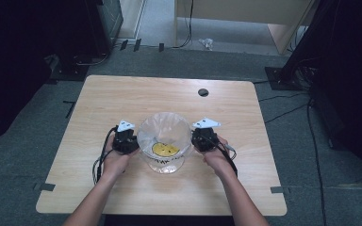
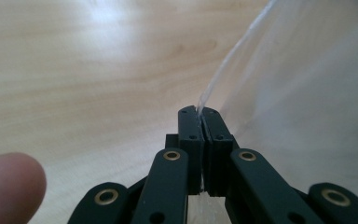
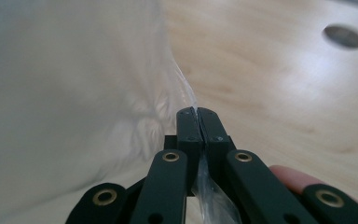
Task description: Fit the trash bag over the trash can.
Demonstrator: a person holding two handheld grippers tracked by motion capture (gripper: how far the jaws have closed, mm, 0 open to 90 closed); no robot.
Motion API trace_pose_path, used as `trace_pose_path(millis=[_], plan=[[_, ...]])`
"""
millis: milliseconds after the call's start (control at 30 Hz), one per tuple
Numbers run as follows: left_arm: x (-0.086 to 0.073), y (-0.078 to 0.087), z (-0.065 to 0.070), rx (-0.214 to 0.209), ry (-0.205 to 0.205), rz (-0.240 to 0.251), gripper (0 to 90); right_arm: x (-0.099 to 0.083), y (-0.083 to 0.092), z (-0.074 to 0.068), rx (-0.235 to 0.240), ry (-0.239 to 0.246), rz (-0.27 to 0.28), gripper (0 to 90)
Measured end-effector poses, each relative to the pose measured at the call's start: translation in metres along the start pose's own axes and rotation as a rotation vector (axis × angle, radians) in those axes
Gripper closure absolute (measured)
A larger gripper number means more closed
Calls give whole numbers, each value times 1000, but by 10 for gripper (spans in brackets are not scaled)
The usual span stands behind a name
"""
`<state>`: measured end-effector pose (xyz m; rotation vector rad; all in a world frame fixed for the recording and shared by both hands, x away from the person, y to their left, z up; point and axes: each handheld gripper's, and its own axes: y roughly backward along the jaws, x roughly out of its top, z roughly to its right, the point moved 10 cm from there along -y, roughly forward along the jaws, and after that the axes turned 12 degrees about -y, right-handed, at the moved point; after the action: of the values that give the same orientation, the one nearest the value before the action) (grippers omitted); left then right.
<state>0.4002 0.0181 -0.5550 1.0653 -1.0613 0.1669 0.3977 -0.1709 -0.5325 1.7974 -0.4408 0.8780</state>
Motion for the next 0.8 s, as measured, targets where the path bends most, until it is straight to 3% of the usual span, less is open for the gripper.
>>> trace_pose_path(millis=[167, 267, 433, 500, 567, 633, 800], plan=[[-12, -7, 1, 27, -22, -42, 884, -10, -11, 6, 47, -117, 10, 891], [-20, -14, -1, 48, -44, -76, 882, -17, -18, 14, -11, -97, -10, 892], [-21, -14, -2, 70, -42, -57, 884, -35, -31, 25, -24, -148, -48, 897], [-22, -13, -5, 80, -32, -48, 864, -35, -30, 28, -19, -160, -29, 896], [-23, -10, -9, 97, -11, -27, 811, -35, -29, 29, -28, -157, -28, 888], [-24, -8, -12, 119, -5, -8, 695, -36, -28, 31, -24, -157, -9, 827], [-14, 9, -22, 122, 53, 86, 444, -26, -15, 35, 74, -248, 57, 616]])
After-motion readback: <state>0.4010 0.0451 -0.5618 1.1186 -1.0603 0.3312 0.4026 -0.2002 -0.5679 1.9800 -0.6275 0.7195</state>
